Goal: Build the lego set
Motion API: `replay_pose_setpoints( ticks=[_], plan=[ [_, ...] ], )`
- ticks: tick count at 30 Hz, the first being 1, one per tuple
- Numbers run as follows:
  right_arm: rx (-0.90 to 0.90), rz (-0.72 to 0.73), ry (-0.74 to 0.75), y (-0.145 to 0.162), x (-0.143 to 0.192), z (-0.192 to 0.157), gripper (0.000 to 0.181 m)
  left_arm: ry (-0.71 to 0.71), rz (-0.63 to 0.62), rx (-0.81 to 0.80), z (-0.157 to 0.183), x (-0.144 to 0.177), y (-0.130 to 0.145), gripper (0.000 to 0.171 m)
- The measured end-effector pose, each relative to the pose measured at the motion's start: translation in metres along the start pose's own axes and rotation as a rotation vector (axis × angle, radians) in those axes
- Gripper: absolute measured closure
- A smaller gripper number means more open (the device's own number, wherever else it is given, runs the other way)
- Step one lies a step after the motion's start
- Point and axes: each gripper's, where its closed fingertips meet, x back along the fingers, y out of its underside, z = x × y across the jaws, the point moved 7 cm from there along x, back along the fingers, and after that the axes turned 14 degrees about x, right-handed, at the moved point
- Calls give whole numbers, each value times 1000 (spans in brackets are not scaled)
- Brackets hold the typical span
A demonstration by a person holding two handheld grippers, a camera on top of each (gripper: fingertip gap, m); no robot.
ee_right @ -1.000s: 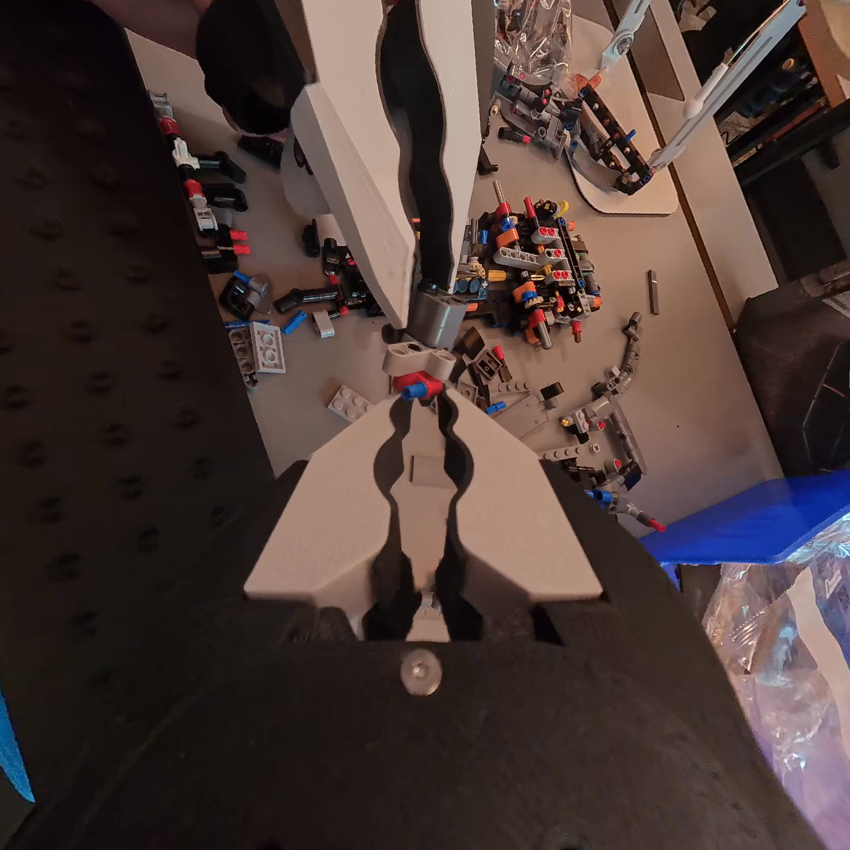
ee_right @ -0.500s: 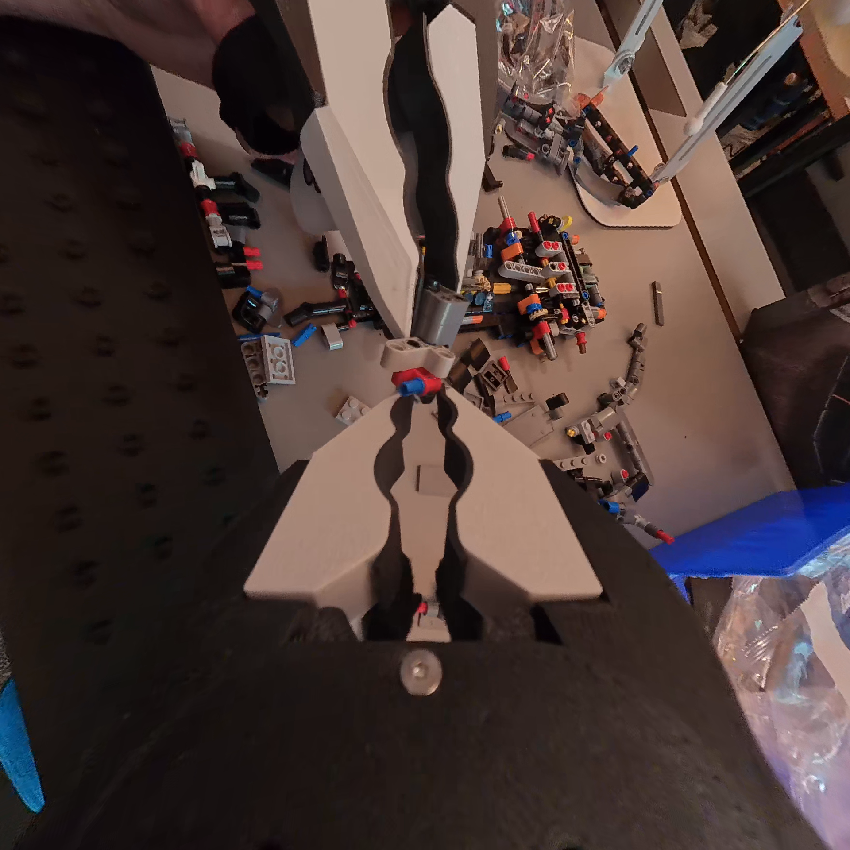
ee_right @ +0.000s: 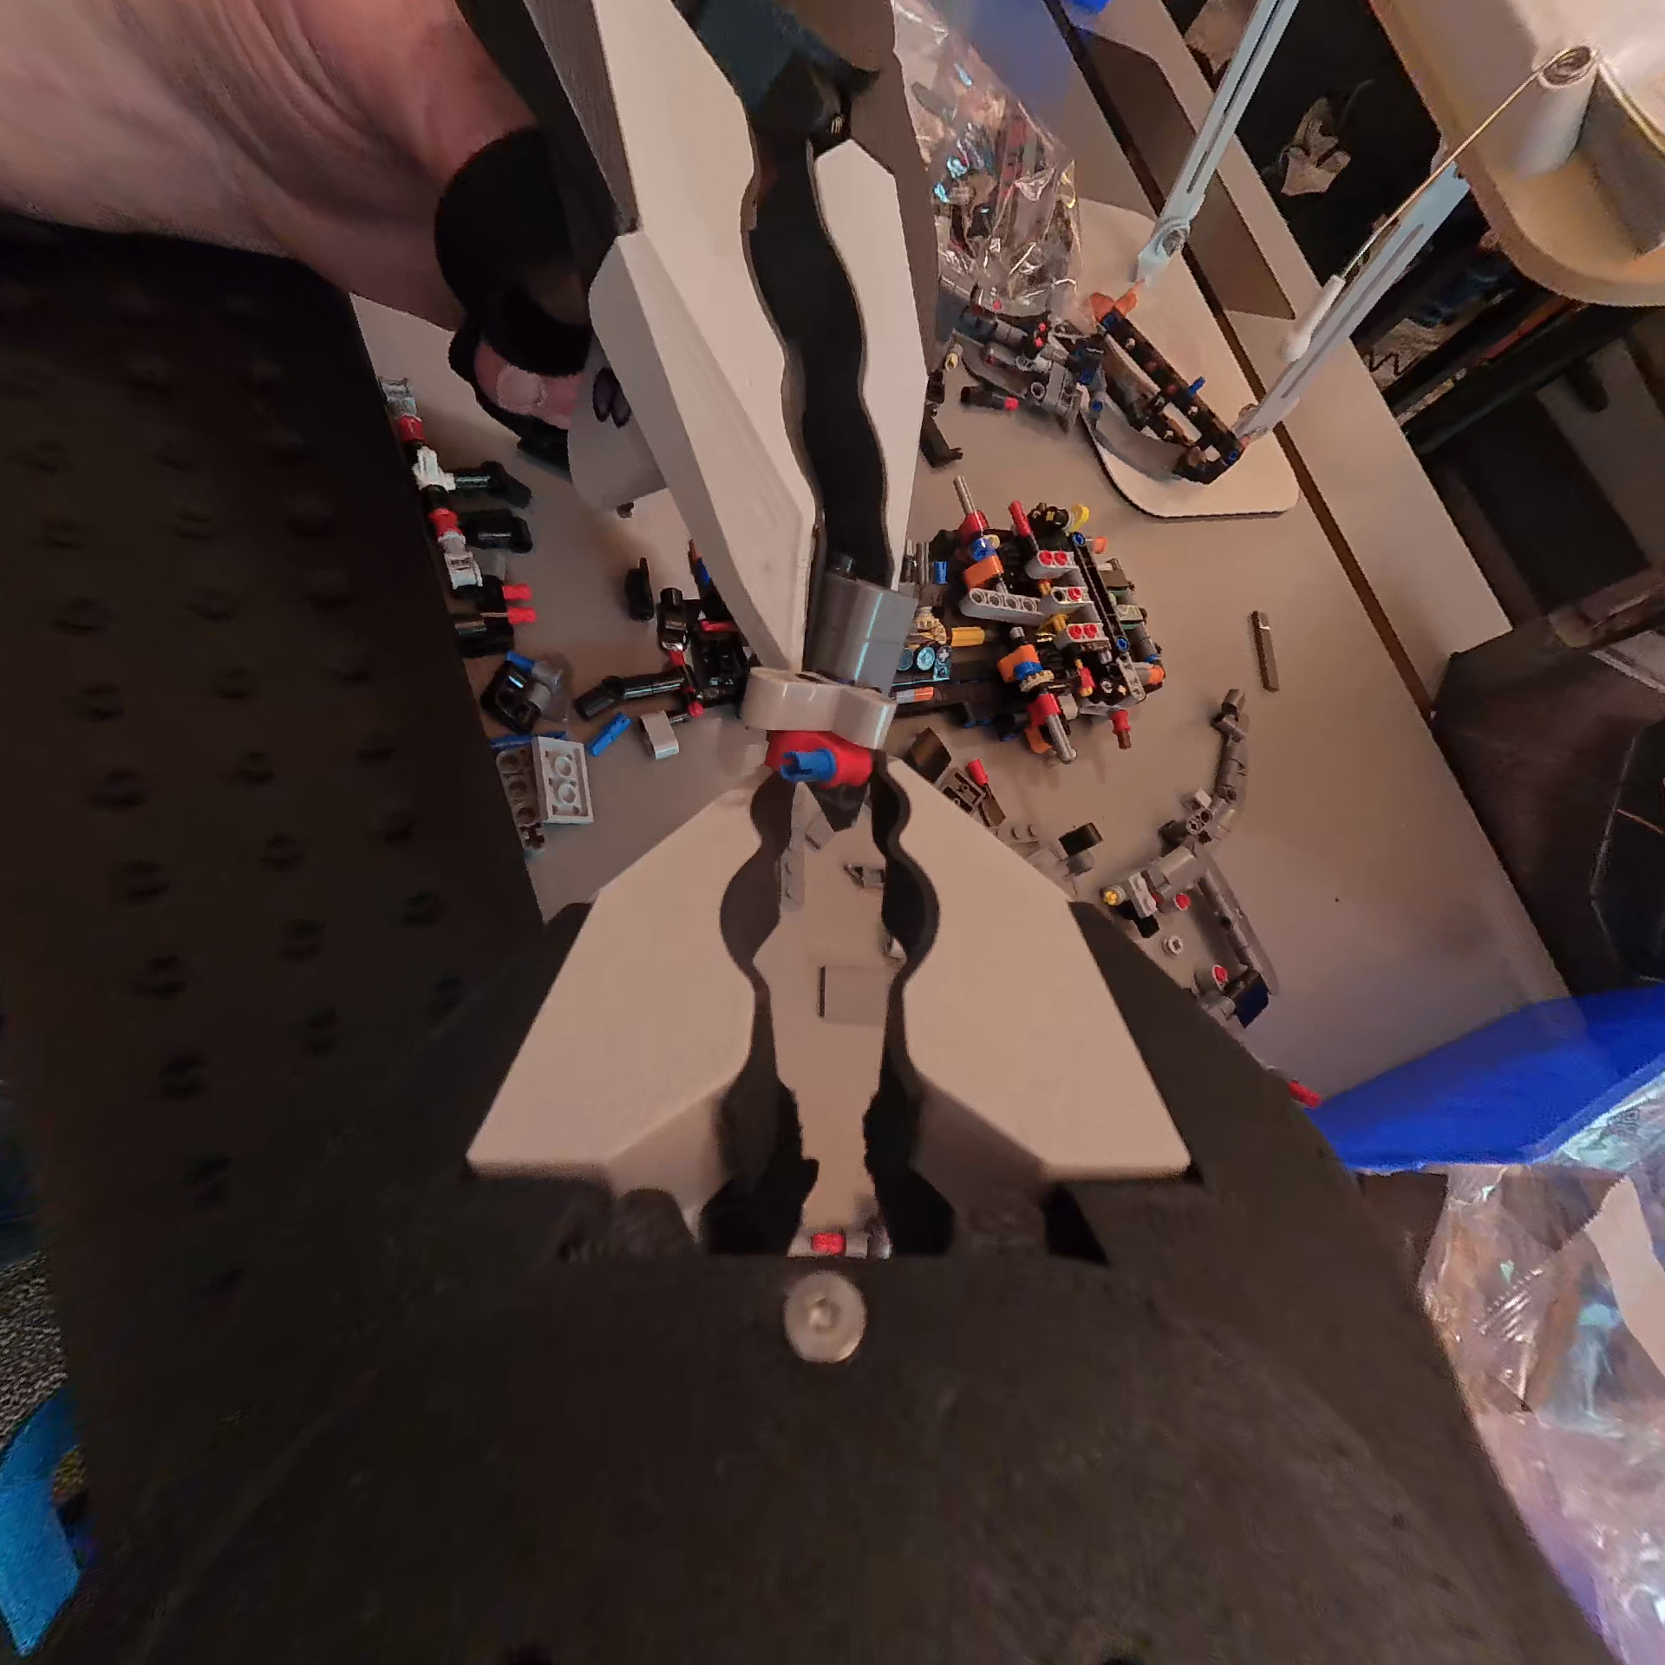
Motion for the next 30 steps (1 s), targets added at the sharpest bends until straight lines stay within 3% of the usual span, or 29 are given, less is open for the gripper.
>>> replay_pose_setpoints(
  ticks=[6, 15, 22, 30],
  plan=[
    [-27, 41, -29, -2, 4, 0, 171, 14, -1, -54, 8, 2, -1, 159],
    [-198, 316, -127, -5, 14, 7, 175, 102, 88, -41, 15, 13, -10, 159],
    [-190, 371, -105, -15, 17, 8, 163, 164, 123, -24, 19, 17, -13, 159],
    [-208, 395, -109, -24, 18, 9, 173, 205, 160, -16, 22, 22, -17, 159]
  ],
)
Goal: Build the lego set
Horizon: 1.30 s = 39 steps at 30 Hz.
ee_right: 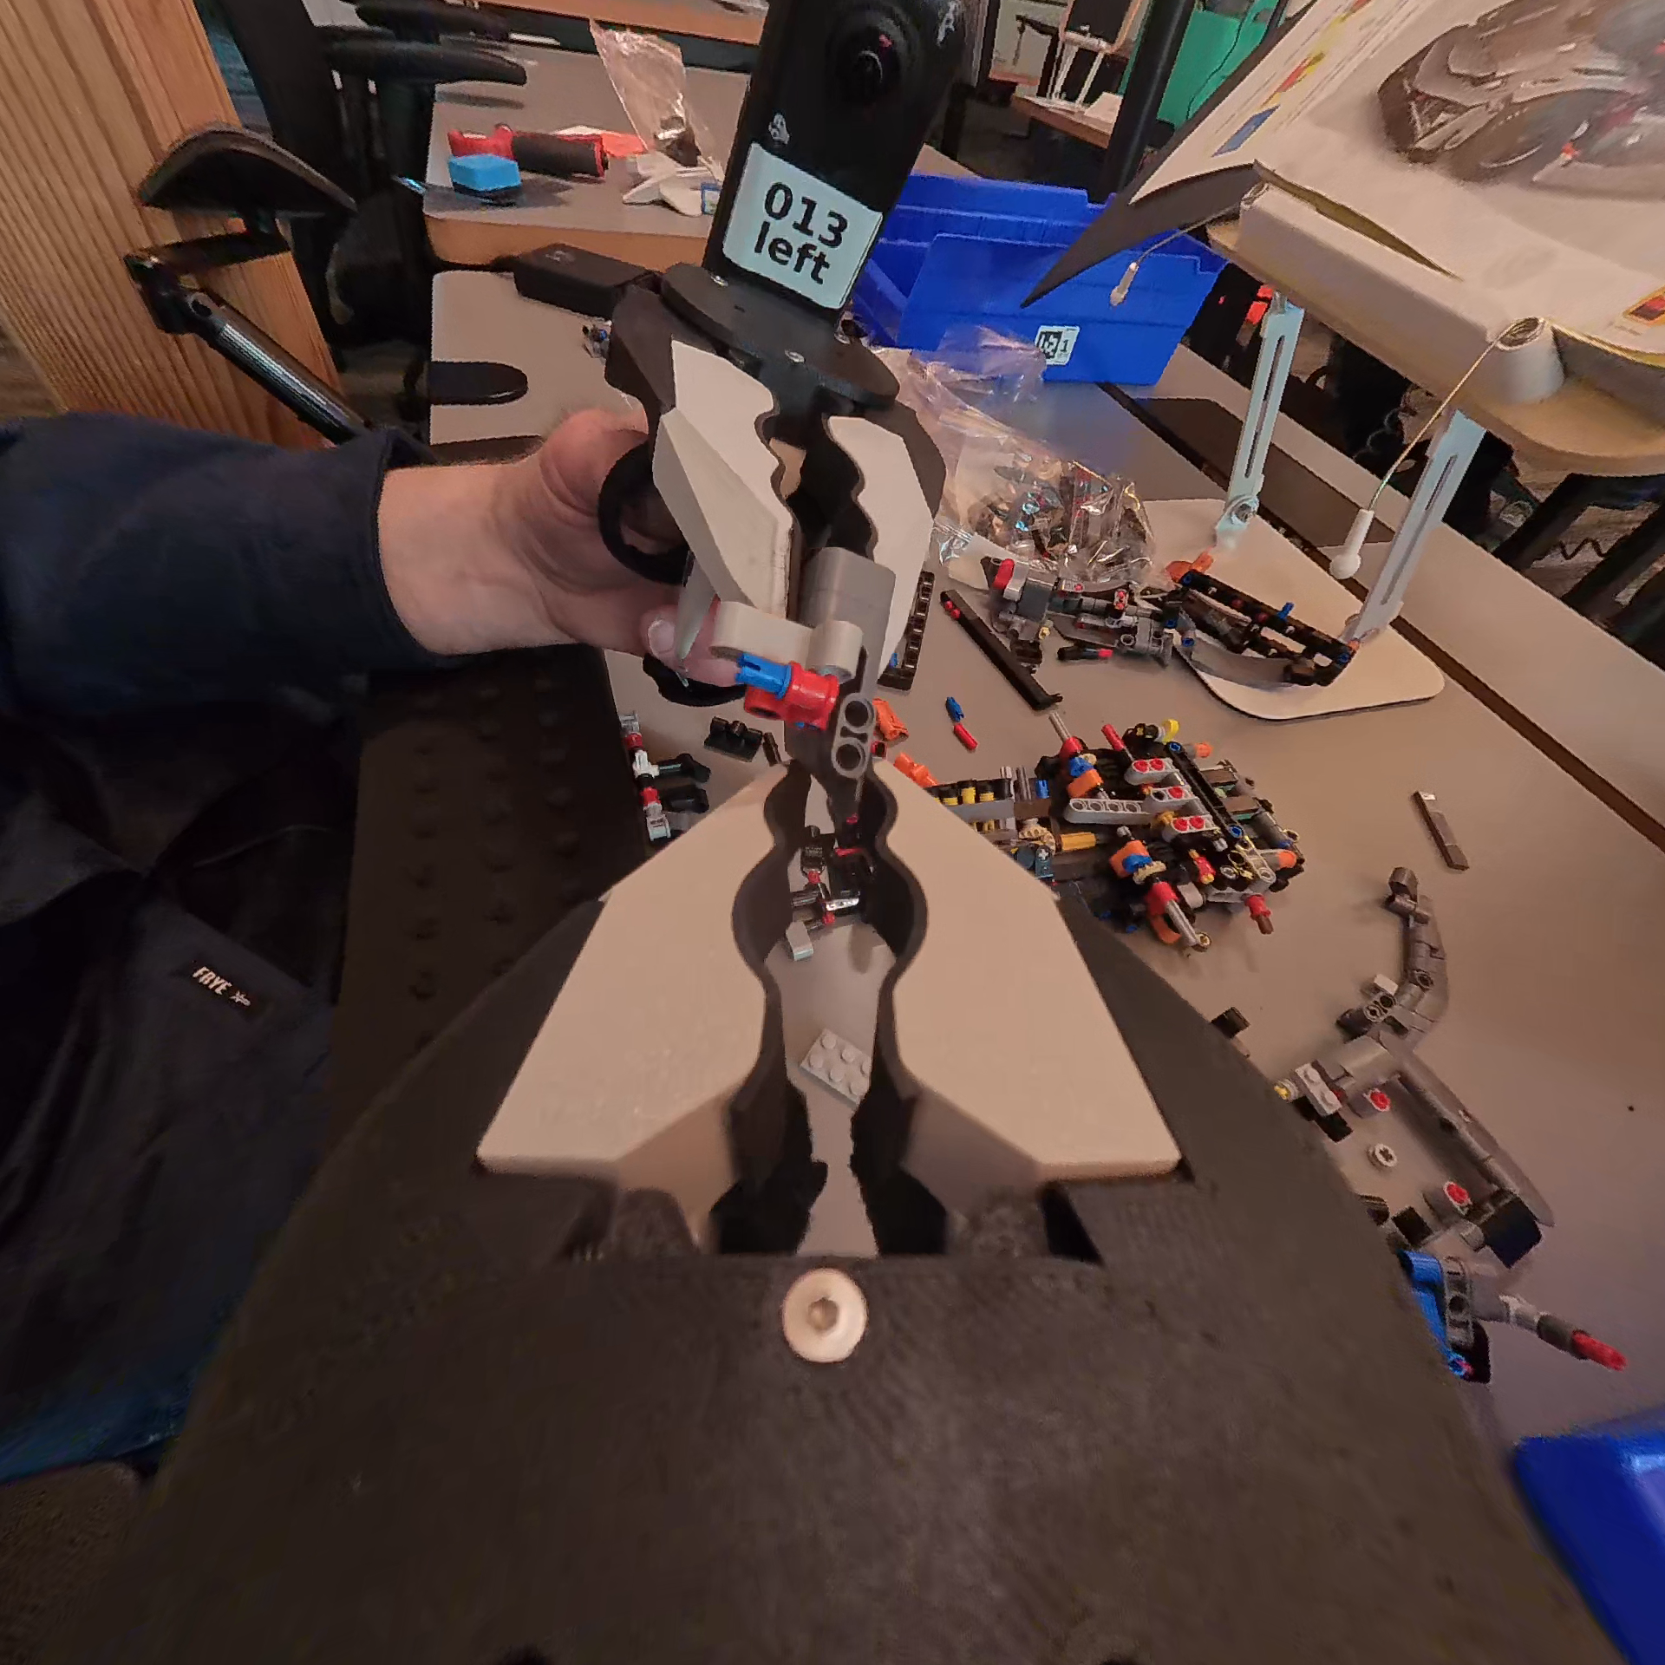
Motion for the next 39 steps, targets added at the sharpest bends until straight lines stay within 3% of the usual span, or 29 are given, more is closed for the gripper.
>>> replay_pose_setpoints(
  ticks=[20, 39],
  plan=[
    [-24, -8, 16, -1, 0, 2, 166, -66, -28, -42, -2, -2, 2, 160],
    [-45, -44, 15, 9, 0, 6, 178, -155, -47, -104, -5, 1, 3, 163]
  ],
)
